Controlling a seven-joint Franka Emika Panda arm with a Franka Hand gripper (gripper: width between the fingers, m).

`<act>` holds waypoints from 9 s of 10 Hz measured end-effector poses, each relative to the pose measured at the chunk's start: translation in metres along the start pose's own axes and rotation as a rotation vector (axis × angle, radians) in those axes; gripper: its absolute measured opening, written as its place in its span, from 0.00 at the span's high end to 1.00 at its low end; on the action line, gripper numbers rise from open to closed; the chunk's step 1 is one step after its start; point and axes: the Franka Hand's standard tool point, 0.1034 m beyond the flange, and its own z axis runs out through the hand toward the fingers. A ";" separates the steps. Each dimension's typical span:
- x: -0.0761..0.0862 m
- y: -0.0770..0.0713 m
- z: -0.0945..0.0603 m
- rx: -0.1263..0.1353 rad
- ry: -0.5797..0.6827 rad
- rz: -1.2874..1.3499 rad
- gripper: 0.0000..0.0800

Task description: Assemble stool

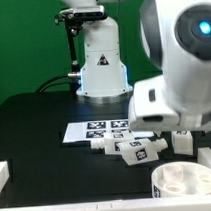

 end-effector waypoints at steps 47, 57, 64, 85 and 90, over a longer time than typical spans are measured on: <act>0.032 0.010 -0.173 -0.128 1.229 -0.326 0.59; 0.041 0.010 -0.166 -0.277 1.343 -0.479 0.59; 0.056 0.031 -0.145 -0.330 1.316 -0.508 0.59; 0.051 0.003 -0.138 -0.260 1.062 -0.452 0.20; 0.044 -0.004 -0.144 -0.237 0.804 -0.372 0.19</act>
Offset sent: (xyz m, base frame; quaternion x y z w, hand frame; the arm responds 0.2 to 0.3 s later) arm -0.0155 0.0148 0.0117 0.0104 -0.1202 0.1482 0.9816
